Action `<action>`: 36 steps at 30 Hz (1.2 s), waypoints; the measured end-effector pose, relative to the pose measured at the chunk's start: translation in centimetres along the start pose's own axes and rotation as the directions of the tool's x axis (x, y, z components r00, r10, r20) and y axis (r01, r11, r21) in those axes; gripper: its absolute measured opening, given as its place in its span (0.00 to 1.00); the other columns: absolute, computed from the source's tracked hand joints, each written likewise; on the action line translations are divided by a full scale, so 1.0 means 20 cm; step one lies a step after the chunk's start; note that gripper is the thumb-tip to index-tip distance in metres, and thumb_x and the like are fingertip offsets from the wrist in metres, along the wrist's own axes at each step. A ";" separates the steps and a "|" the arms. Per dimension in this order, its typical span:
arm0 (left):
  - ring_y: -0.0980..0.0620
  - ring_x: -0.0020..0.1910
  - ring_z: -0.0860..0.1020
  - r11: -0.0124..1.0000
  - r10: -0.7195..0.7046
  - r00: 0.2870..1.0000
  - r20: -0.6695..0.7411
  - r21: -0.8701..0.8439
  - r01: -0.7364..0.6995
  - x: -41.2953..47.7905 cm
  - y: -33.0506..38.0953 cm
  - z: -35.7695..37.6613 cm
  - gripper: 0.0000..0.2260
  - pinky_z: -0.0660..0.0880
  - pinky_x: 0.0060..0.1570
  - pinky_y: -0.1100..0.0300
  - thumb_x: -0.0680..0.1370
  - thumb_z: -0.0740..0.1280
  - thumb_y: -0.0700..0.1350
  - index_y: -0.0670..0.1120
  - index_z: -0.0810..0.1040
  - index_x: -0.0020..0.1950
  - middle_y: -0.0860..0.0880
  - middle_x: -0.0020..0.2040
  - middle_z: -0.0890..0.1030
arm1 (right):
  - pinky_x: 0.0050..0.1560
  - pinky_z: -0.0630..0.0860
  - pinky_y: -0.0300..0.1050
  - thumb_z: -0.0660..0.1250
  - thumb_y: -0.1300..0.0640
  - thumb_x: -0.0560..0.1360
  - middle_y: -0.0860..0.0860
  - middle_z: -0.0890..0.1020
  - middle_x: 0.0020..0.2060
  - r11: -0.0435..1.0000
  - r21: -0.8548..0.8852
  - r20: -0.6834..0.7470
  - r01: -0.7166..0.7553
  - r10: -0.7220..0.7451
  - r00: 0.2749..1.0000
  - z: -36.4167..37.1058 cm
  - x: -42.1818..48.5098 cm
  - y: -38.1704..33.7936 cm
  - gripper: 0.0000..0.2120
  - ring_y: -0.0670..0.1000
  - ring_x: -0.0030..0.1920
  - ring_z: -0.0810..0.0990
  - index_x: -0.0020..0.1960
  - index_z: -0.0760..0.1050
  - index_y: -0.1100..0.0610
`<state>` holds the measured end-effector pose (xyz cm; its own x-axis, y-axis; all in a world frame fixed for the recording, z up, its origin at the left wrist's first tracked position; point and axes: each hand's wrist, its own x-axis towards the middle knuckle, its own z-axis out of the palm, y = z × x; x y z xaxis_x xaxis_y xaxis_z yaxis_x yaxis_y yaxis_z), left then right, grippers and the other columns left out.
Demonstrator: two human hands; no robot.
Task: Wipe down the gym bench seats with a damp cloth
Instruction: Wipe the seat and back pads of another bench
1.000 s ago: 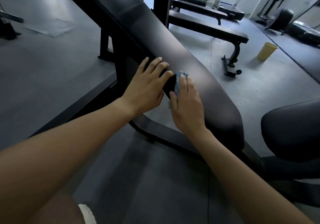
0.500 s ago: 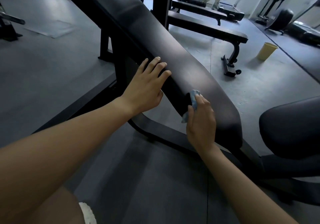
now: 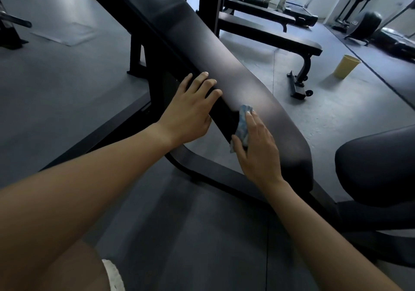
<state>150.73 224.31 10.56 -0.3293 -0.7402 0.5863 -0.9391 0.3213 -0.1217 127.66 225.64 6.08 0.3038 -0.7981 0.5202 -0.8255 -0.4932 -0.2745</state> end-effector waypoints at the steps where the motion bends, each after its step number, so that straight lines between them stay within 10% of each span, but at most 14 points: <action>1: 0.40 0.80 0.59 1.000 0.008 1.000 -0.002 0.001 -0.008 0.00 0.00 0.00 0.24 0.55 0.78 0.39 0.76 0.62 0.46 0.46 0.70 0.73 0.43 0.75 0.68 | 0.77 0.63 0.54 0.62 0.44 0.82 0.54 0.62 0.80 1.000 -0.017 -0.013 -0.014 0.014 1.000 0.01 -0.03 0.02 0.33 0.53 0.79 0.61 0.81 0.56 0.56; 26: 0.41 0.82 0.56 0.981 -0.194 0.975 -0.112 -0.013 0.194 0.02 -0.28 -0.10 0.25 0.53 0.79 0.38 0.76 0.60 0.48 0.46 0.70 0.73 0.43 0.78 0.66 | 0.77 0.65 0.55 0.59 0.49 0.84 0.62 0.58 0.80 0.967 -0.246 0.003 0.068 -0.069 0.998 0.10 0.18 -0.21 0.34 0.60 0.79 0.59 0.82 0.48 0.60; 36: 0.40 0.82 0.55 0.930 -0.368 0.912 -0.182 -0.090 0.357 0.02 -0.36 -0.14 0.26 0.50 0.80 0.39 0.76 0.65 0.44 0.45 0.69 0.75 0.40 0.80 0.61 | 0.80 0.58 0.55 0.59 0.54 0.85 0.58 0.53 0.82 0.983 0.033 0.084 0.180 -0.182 0.980 0.08 0.61 -0.45 0.32 0.56 0.82 0.52 0.83 0.47 0.61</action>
<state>157.51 223.27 13.90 0.0630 -0.6860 0.7249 -0.9818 0.0879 0.1685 139.56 219.80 13.49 0.4879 -0.7214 0.4915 -0.7414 -0.6397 -0.2030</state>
